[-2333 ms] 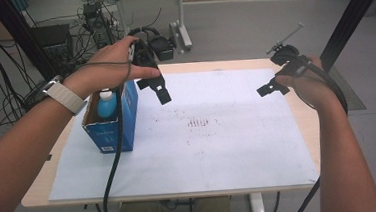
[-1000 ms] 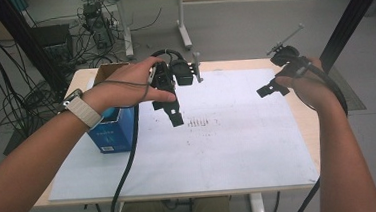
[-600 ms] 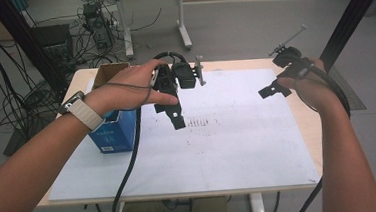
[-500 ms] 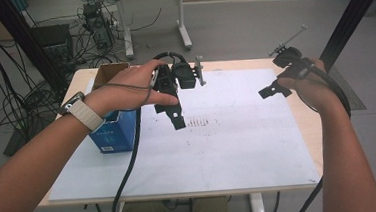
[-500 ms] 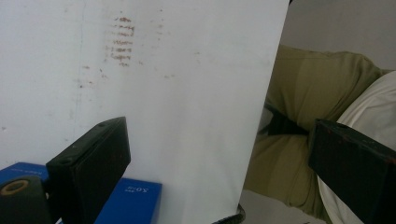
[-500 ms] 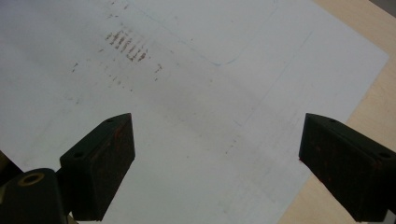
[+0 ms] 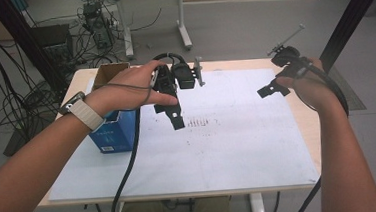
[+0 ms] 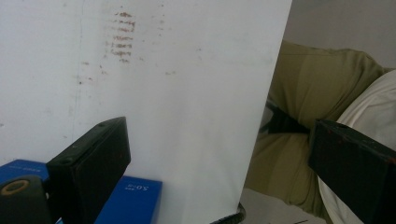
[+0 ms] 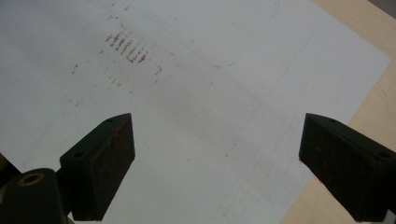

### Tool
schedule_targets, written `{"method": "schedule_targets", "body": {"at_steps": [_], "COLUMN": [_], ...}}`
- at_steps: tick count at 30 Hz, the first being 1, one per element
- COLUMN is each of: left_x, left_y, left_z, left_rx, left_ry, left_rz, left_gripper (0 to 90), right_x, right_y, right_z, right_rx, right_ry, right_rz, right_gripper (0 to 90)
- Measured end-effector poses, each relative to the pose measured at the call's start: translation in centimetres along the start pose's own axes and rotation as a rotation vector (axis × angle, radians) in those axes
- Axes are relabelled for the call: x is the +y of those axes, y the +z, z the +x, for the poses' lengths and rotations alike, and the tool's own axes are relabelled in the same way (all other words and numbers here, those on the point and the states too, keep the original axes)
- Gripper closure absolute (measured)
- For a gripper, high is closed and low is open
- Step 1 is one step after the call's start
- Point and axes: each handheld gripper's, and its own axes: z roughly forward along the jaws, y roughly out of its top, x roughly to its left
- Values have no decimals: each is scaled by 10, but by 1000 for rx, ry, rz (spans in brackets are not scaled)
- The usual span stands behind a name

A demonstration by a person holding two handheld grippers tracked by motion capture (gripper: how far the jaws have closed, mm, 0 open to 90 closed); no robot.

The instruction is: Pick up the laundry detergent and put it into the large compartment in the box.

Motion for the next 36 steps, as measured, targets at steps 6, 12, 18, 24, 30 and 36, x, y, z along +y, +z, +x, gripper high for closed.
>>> {"method": "schedule_targets", "body": {"at_steps": [6, 12, 18, 24, 30, 36], "left_x": [-1, -1, -1, -1, -1, -2], "left_y": [1, 2, 5, 6, 6, 6], "left_z": [1, 2, 3, 4, 4, 4], "left_rx": [-1, -1, -3, -4, -5, -4], "left_ry": [1, -2, -5, -2, -5, -7], "left_rz": [0, 3, 4, 4, 4, 4], "left_gripper": [63, 64, 64, 64, 64, 64], "right_x": [1, 0, -2, -4, -4, -5], "right_y": [-1, 1, 2, 3, 2, 2], "right_z": [1, 0, 0, -1, -1, 0], "right_rx": [-2, 0, 2, 2, -1, -1], "right_ry": [2, 4, 5, 9, 11, 12], "right_rz": [1, 3, 1, 3, 3, 1], "right_gripper": [105, 105, 105, 105, 105, 105]}}
